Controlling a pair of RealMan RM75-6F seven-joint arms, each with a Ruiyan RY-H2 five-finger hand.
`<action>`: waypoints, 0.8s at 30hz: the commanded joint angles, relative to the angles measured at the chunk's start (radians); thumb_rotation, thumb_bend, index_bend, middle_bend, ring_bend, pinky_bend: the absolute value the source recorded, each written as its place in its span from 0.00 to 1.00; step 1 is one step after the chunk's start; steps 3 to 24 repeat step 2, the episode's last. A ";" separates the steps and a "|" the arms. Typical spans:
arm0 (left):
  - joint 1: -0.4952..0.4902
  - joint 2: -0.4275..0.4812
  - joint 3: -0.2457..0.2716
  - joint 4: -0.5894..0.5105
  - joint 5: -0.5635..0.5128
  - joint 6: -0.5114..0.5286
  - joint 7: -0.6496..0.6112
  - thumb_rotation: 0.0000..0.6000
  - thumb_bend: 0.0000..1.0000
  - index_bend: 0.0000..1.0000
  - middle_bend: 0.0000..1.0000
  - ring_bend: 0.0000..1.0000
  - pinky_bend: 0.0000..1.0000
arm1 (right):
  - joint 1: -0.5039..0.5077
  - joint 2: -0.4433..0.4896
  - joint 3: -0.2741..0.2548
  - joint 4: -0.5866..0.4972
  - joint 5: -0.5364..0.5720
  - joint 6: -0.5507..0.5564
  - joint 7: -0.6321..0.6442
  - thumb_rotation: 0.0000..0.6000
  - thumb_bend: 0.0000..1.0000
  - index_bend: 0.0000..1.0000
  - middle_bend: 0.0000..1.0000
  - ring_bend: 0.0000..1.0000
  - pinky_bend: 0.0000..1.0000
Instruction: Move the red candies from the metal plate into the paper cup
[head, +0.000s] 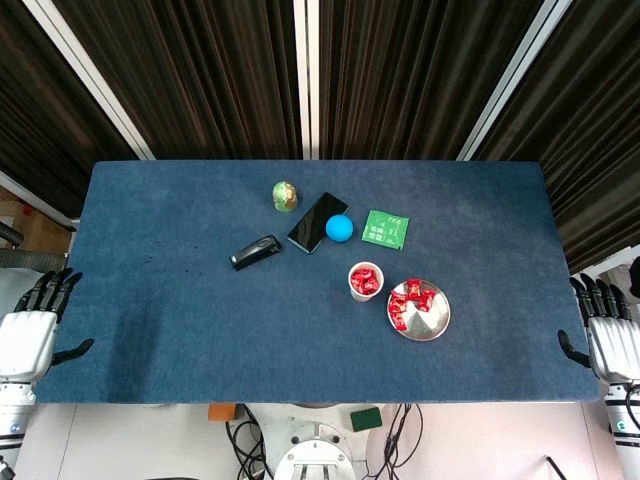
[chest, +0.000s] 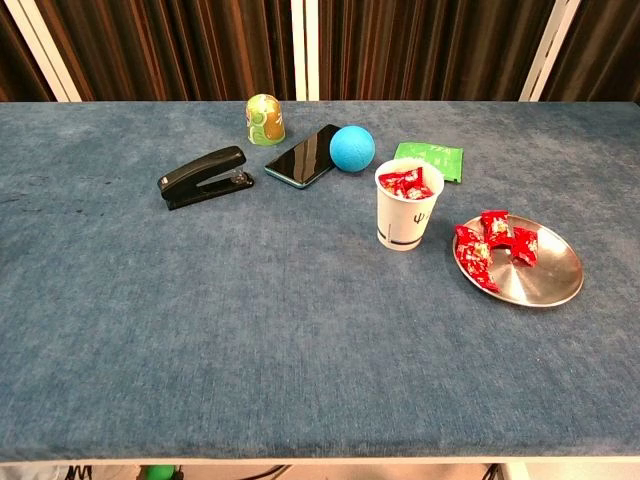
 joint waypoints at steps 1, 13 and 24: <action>0.037 -0.014 0.025 0.039 -0.012 0.023 0.001 1.00 0.07 0.10 0.07 0.05 0.21 | -0.009 -0.014 0.005 0.025 -0.014 -0.006 0.016 1.00 0.35 0.00 0.00 0.00 0.00; 0.044 -0.018 0.026 0.049 -0.007 0.033 -0.012 1.00 0.07 0.10 0.07 0.05 0.21 | -0.010 -0.017 0.006 0.035 -0.017 -0.013 0.021 1.00 0.35 0.00 0.00 0.00 0.00; 0.044 -0.018 0.026 0.049 -0.007 0.033 -0.012 1.00 0.07 0.10 0.07 0.05 0.21 | -0.010 -0.017 0.006 0.035 -0.017 -0.013 0.021 1.00 0.35 0.00 0.00 0.00 0.00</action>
